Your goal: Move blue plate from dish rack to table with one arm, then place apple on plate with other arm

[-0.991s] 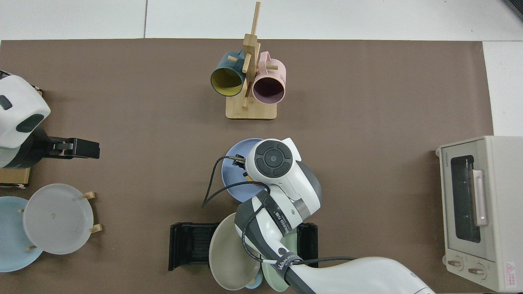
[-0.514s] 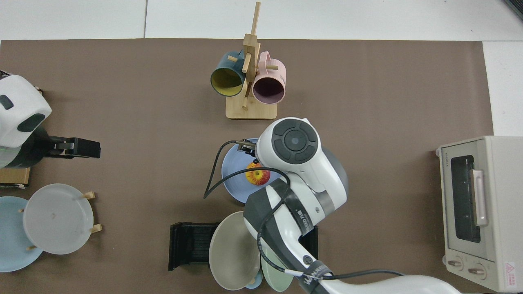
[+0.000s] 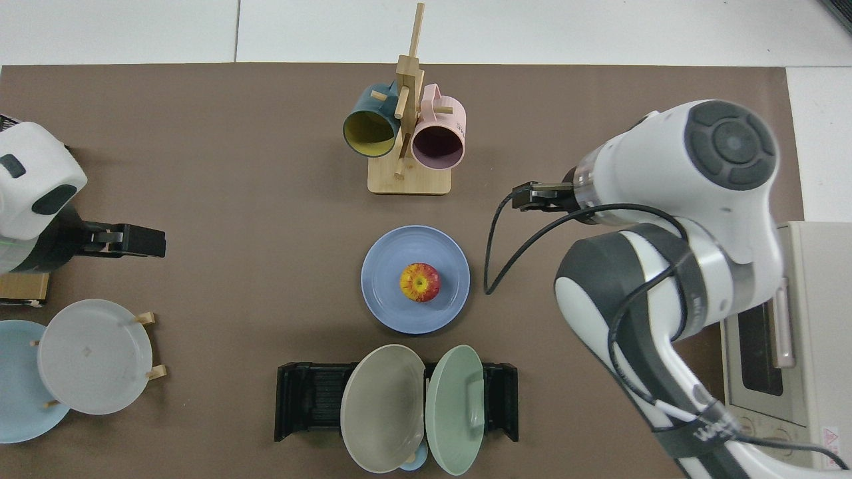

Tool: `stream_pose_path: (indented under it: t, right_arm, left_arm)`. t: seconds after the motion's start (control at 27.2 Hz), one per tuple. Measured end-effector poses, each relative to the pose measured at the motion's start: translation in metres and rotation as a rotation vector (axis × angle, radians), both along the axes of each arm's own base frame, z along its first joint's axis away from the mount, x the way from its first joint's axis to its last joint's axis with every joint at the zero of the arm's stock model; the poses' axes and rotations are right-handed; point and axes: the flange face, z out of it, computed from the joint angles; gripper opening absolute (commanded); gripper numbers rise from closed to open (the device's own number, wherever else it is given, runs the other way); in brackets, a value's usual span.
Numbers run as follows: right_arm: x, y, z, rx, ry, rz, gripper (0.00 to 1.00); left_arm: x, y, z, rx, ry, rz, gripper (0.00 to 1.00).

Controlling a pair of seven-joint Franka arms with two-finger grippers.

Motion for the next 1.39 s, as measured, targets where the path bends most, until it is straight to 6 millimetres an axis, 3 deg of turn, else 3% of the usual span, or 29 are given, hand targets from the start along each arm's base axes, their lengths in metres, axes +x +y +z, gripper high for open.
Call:
stream_pose_path:
  t: [0.29, 0.48, 0.73, 0.99, 1.39]
  right_arm:
    - [0.01, -0.117, 0.024, -0.031, -0.021, 0.108, 1.0]
    - [0.002, -0.156, 0.038, -0.038, -0.008, 0.117, 1.0]
    - [-0.016, -0.159, 0.053, -0.037, 0.047, 0.12, 1.0]
    - [-0.025, -0.15, 0.064, -0.052, 0.048, 0.14, 1.0]
    - [-0.031, -0.152, 0.06, -0.048, 0.062, 0.078, 1.0]
  left_arm:
    - [0.0, -0.001, 0.0, 0.0, -0.001, -0.001, 1.0]
    - [0.0, -0.001, 0.0, 0.0, -0.002, -0.001, 1.0]
    - [0.0, -0.001, 0.0, -0.001, -0.002, -0.001, 1.0]
    - [0.001, -0.001, -0.001, -0.001, -0.001, -0.001, 1.0]
    - [0.002, -0.001, -0.002, -0.001, -0.001, -0.001, 1.0]
